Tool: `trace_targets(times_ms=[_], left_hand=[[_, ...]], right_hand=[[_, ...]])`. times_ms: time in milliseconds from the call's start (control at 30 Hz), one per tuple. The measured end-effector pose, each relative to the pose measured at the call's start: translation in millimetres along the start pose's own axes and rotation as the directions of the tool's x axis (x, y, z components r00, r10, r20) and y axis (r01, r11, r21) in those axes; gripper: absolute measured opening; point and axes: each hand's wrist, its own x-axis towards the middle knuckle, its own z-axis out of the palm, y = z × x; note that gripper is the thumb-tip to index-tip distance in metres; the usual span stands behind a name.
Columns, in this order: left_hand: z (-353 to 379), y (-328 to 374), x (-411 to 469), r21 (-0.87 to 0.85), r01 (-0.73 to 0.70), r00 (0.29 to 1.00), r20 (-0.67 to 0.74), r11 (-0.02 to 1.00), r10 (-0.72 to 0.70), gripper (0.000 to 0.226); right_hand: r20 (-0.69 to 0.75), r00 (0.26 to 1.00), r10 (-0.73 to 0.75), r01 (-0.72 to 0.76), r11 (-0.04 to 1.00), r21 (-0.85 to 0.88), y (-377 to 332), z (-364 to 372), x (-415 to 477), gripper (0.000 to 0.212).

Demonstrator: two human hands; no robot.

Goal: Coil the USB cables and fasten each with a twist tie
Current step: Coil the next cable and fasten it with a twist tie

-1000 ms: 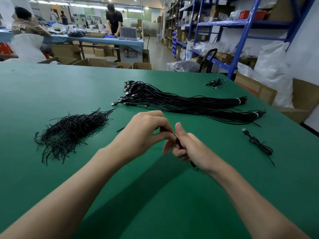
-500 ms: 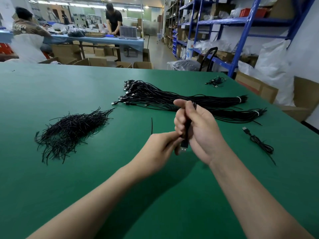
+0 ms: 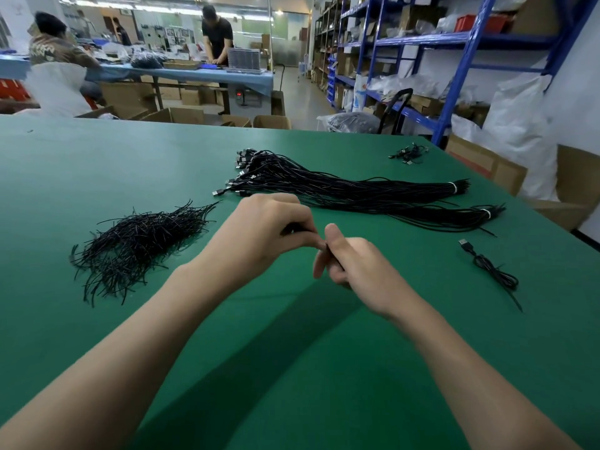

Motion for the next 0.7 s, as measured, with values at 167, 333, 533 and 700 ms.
trace_targets(times_ms=[167, 333, 533, 700], left_hand=[[14, -18, -2, -0.38, 0.109, 0.994, 0.013, 0.918, -0.112, 0.016], [68, -3, -20, -0.638, 0.304, 0.938, 0.069, 0.707, -0.341, 0.028], [79, 25, -28, -0.335, 0.267, 0.961, 0.165, 0.904, -0.222, 0.036], [53, 34, -18, 0.145, 0.17, 0.948, 0.246, 0.975, -0.202, 0.027]], right_hand=[[0.4, 0.916, -0.038, -0.194, 0.83, 0.523, -5, 0, -14, 0.05], [0.231, 0.961, -0.154, -0.116, 0.533, 0.838, -16, -1, -13, 0.035], [-0.166, 0.986, 0.0, 0.133, 0.602, 0.788, -20, -12, 6, 0.031], [-0.344, 0.932, -0.116, 0.167, 0.978, 0.124, -6, -10, 9, 0.035]])
